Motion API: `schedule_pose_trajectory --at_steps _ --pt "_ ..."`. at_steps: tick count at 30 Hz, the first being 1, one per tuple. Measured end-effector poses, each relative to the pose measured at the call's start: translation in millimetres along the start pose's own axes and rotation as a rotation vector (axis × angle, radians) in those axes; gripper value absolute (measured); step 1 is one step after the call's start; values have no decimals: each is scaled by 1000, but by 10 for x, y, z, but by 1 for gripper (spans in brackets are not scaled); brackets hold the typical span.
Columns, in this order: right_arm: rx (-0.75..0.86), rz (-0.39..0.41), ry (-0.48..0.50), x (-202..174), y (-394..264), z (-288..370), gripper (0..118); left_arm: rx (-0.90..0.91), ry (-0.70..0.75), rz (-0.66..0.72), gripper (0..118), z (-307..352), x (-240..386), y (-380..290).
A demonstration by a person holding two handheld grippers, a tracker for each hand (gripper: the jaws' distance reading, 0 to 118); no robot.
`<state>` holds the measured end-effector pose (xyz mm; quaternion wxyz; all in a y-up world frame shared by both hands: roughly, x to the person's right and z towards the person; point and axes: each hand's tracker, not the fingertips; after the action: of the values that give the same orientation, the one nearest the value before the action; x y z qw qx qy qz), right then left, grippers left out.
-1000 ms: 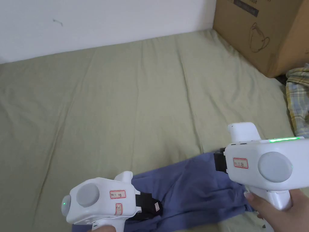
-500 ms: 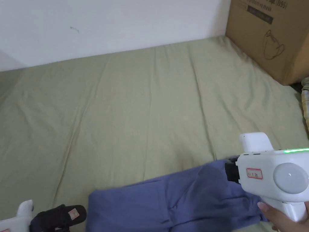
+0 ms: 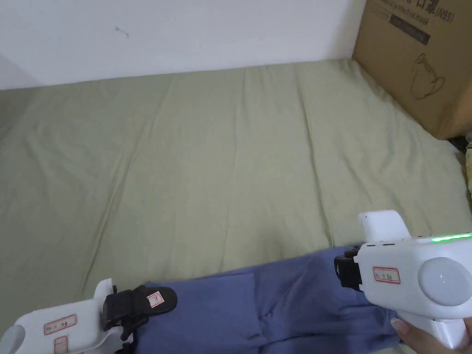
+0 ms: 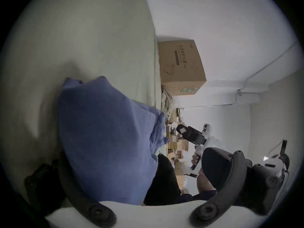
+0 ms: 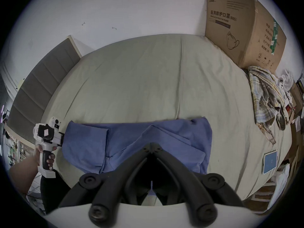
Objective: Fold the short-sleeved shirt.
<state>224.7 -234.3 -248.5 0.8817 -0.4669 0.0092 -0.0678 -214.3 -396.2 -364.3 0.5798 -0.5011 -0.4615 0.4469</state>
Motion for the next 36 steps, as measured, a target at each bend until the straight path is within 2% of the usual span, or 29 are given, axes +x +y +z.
schedule_pose_trajectory --at_steps 2,3,4,5,6,8,10,14,16,20,21,22,23,25,32,36 --pt "0 4 2 0 -1 3 0 66 5 50 70 176 -202 46" --pt "0 4 2 0 -4 8 0 106 98 78 70 232 -295 53" --pt "-1 3 4 6 -5 2 0 109 272 92 18 247 -412 51" --pt "-5 0 6 14 -4 -7 0 106 190 99 9 302 -465 25" --pt "-9 -5 10 22 -2 -13 0 139 107 72 9 179 -261 -47" --pt "-13 -15 23 42 0 -33 0 85 271 18 9 88 -187 -31" --pt "-10 -13 28 43 15 -11 0 92 337 -15 9 72 40 -30" --pt "11 -5 44 70 78 69 0 71 590 -206 9 61 727 -247" --pt "21 -10 66 85 101 107 0 80 810 -277 9 97 1005 -349" --pt "33 7 76 107 102 129 0 -12 1474 -609 9 202 1322 -444" --pt "37 12 76 113 96 129 0 -53 1583 -703 9 148 1345 -505" --pt "39 15 76 120 89 130 0 -77 1628 -743 9 75 1450 -571" --pt "40 15 76 128 80 114 0 -79 1617 -746 9 29 1497 -589" --pt "39 3 86 157 60 114 0 -34 1484 -675 9 -75 1619 -577" --pt "37 -28 89 256 -21 162 0 34 918 -362 10 -754 1730 -353" --pt "34 -41 80 307 -32 170 0 -20 812 -271 11 -1342 1621 -266"
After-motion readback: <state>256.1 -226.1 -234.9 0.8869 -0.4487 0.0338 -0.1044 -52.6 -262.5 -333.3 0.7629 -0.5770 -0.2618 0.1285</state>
